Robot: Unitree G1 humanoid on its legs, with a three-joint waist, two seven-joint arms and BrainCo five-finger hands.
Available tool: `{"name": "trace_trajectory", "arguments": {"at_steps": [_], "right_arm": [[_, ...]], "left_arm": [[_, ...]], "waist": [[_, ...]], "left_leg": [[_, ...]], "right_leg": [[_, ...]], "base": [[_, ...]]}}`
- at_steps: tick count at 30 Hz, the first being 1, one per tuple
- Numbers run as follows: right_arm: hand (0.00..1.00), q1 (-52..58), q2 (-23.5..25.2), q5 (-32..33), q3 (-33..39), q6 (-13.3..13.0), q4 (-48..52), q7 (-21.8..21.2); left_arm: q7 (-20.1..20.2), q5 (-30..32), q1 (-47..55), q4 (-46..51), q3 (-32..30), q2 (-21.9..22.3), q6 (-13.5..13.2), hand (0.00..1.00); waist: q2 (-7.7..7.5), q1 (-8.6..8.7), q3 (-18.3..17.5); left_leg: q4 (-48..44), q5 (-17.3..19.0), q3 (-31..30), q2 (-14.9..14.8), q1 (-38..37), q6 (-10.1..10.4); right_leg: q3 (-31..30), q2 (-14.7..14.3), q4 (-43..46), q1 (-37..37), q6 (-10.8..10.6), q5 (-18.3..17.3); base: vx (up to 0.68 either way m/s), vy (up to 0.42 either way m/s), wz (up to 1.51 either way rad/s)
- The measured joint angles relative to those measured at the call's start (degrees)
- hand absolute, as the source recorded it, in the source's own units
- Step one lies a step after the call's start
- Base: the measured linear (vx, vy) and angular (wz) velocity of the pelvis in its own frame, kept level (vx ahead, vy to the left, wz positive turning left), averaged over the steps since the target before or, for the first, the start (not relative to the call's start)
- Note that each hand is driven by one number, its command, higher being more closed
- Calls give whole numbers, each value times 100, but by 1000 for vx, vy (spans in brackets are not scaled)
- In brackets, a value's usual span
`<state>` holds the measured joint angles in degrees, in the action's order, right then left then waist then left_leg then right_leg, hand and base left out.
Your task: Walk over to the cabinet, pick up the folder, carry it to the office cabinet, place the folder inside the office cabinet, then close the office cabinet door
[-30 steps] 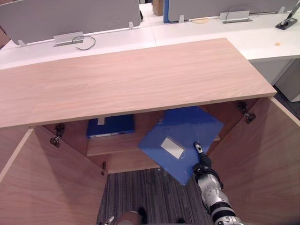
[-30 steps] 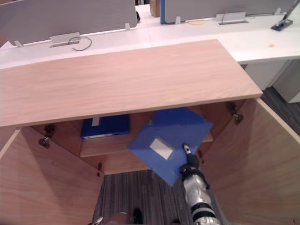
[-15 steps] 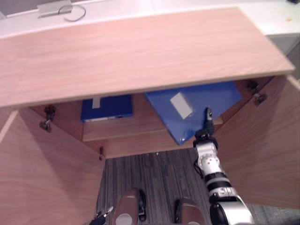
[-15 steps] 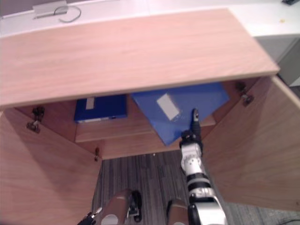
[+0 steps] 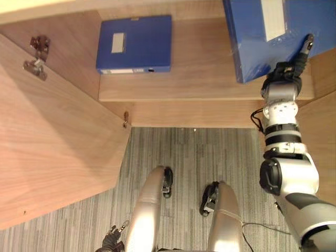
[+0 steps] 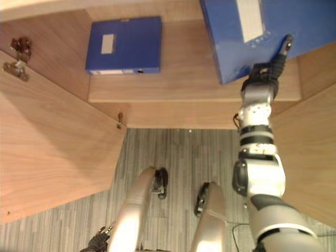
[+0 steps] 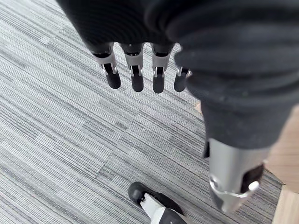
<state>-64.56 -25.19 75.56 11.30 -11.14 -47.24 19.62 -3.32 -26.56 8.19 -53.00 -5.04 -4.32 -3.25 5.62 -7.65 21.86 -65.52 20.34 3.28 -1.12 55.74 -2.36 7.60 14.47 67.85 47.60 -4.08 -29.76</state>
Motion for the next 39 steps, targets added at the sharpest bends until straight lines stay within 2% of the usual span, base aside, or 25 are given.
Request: {"name": "trace_trajectory", "arguments": {"at_steps": [3, 6, 12, 17, 20, 21, 29, 33, 35, 36, 39], "right_arm": [[100, -297, -176, 112, -173, -4, -229, 330], [100, -605, -365, 203, -532, 0, -276, 513], [100, -974, -749, 207, -896, -11, -312, 594], [100, -1057, -907, 210, -889, -36, -318, 692], [100, -1058, -1025, 251, -887, -154, -317, 752], [0, -1058, -1071, 341, -873, -212, -317, 768], [0, -1060, -1478, 432, -934, -326, -190, 754], [0, -1096, -1957, 398, -1560, -343, -182, 464], [0, -1128, -2071, 206, -1853, -202, -183, 327], [0, -1131, -2200, -48, -2186, -2, -193, 160], [0, -1170, -2330, -409, -2739, 322, -212, -81]], "left_arm": [[-124, -103, -1, 210, 189, -34, -37, 0], [-254, -136, 0, 314, 307, -48, -70, 0], [-375, -276, 4, 540, 437, -71, -104, 0], [-419, -348, 5, 634, 585, -131, -112, 0], [-450, -352, 2, 786, 610, -137, -112, 0], [-459, -353, -9, 827, 610, -138, -117, 0], [-516, -544, -27, 870, 659, -137, -126, 0], [-513, -576, -29, 865, 661, -129, -127, 0], [-503, -575, -29, 852, 663, -136, -125, 0], [-483, -574, -29, 850, 666, -142, -126, 0], [-437, -573, -29, 848, 666, -148, -125, 0]], "waist": [[15, -100, 185], [58, -111, 254], [94, -138, 396], [99, -144, 455], [136, -138, 501], [137, -132, 516], [148, -133, 544], [173, -129, 574], [173, -110, 575], [173, -103, 575], [171, -99, 576]], "left_leg": [[-3, -71, -50, 82, 137, 42], [-15, -143, -142, 154, 358, 80], [-71, -185, -272, 303, 522, 133], [-105, -211, -312, 387, 651, 156], [-105, -232, -359, 434, 729, 174], [-106, -243, -387, 451, 766, 179], [-161, -261, -414, 532, 907, 196], [-178, -274, -419, 545, 943, 210], [-178, -278, -420, 545, 947, 214], [-178, -280, -422, 544, 949, 217], [-178, -285, -424, 541, 953, 226]], "right_leg": [[41, 89, 132, 143, 57, -61], [166, 176, 233, 321, 86, -102], [326, 350, 431, 389, 122, -262], [354, 424, 552, 513, 126, -328], [421, 476, 572, 545, 125, -356], [467, 501, 581, 556, 125, -366], [499, 588, 724, 672, 122, -462], [499, 607, 773, 711, 113, -469], [499, 606, 781, 718, 109, -472], [499, 607, 790, 724, 108, -473], [499, 606, 806, 733, 108, -479]], "base": [[-17, -36, 20], [-11, -55, 25], [-3, -47, 22], [-9, -35, 12], [-12, -23, 11], [-14, -19, 17], [-11, -22, 9], [0, 0, 0], [0, 0, 0], [0, 0, 0], [0, 0, 0]]}}
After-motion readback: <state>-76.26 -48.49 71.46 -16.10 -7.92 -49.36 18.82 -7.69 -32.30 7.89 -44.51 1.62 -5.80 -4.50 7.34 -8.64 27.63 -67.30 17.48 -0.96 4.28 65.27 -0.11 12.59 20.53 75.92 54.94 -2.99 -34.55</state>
